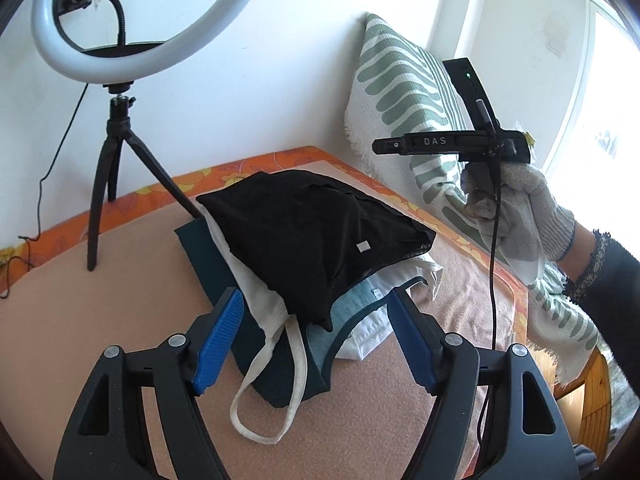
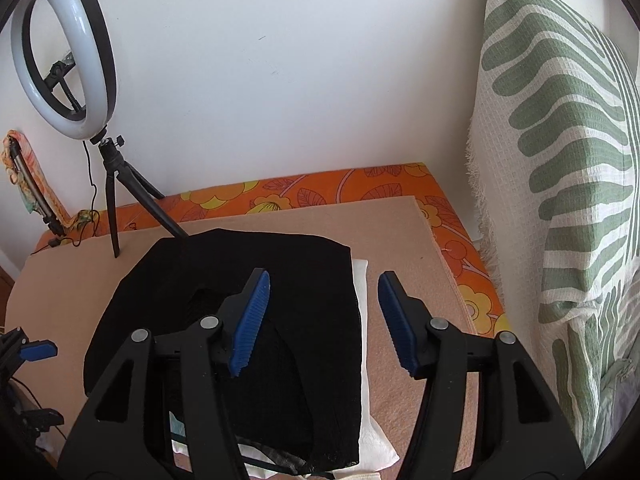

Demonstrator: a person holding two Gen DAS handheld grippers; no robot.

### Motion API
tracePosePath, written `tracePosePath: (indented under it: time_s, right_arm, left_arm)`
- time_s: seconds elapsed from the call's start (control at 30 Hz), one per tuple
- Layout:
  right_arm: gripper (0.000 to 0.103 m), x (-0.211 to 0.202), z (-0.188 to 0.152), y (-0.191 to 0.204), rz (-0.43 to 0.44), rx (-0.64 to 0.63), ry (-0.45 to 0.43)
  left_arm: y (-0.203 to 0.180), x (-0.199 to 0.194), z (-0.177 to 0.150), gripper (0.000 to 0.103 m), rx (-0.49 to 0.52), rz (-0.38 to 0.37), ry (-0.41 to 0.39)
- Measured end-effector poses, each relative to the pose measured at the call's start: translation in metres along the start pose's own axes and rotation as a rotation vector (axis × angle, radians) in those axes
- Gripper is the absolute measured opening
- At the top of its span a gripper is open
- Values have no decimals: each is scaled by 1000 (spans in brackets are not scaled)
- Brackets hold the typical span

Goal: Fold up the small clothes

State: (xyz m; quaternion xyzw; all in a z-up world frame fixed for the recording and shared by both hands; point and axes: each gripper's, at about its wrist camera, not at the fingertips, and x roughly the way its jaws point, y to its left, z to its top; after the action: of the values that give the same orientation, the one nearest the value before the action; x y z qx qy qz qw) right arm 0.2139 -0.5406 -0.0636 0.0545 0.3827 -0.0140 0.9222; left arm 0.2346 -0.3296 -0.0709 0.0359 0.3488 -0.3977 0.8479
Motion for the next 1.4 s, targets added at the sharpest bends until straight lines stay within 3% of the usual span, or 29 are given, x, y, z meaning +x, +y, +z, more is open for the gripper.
tracePosePath:
  time_s: [0.47, 0.8, 0.93, 1.23, 1.4]
  right_arm:
    - [60, -74, -44, 37, -4, 29, -49]
    - [89, -160, -84, 92, -62, 5, -134]
    - [95, -186, -99, 118, -94, -35, -170]
    - [95, -204, -126, 163, -133, -43, -205]
    - [95, -199, -142, 185, -116, -24, -214]
  left_arm:
    - [7, -73, -31, 74, -22, 106, -28]
    - [-20, -143, -60, 79, 12, 110, -97]
    - [-24, -169, -74, 81, 12, 112, -131]
    - [-24, -210, -97, 85, 38, 221, -176]
    - [-18, -216, -110, 96, 25, 246, -173]
